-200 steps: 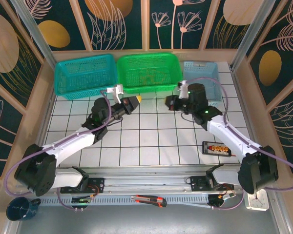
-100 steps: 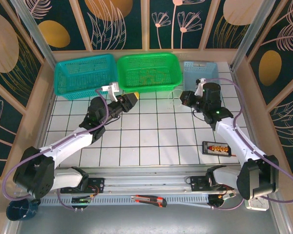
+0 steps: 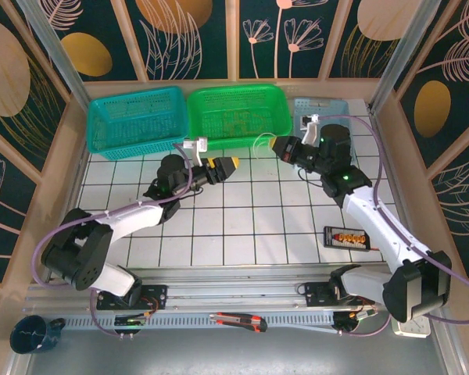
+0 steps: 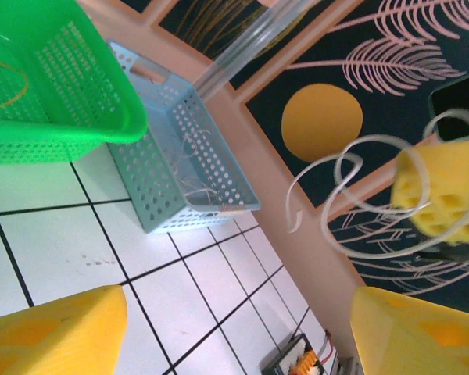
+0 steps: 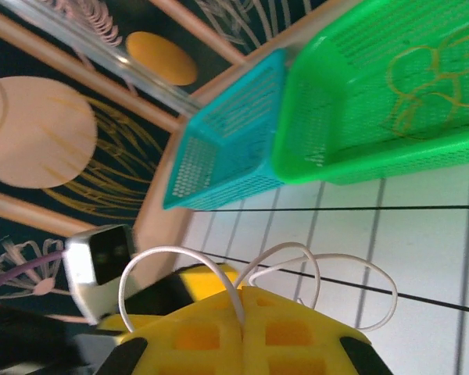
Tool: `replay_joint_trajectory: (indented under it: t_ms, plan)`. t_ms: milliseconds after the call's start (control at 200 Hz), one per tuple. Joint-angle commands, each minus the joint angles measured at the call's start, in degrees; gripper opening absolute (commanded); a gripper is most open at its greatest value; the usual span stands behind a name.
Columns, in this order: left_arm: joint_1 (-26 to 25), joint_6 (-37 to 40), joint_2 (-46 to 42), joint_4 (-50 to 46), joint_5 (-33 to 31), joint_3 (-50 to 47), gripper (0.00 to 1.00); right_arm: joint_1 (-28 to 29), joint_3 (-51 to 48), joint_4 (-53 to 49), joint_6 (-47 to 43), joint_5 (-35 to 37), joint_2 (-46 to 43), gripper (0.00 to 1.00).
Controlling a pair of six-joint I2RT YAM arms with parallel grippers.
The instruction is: Untangle the cables
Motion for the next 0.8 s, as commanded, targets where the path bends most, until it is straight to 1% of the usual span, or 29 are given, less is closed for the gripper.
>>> replay_joint_trajectory:
  t_ms: [0,250,581,796]
  plan:
    - [-0.8,-0.9,1.7,5.8,3.4,3.4,0.77,2.0,2.6,4.5,3.3,-1.9,-1.5,0.00]
    - [-4.2,-1.1,5.1,8.3,4.7,6.9,0.79,4.8,3.5,7.7,6.0,-0.9,-1.7,0.00]
    - [-5.7,-3.4,8.1,13.5,1.3,8.2,0.80,6.3,3.0,9.9,8.7,0.6,-3.2,0.00]
    - [-6.0,-3.7,8.3,17.3,-1.5,6.7,0.82,6.4,2.8,10.7,9.9,1.0,-3.9,0.00]
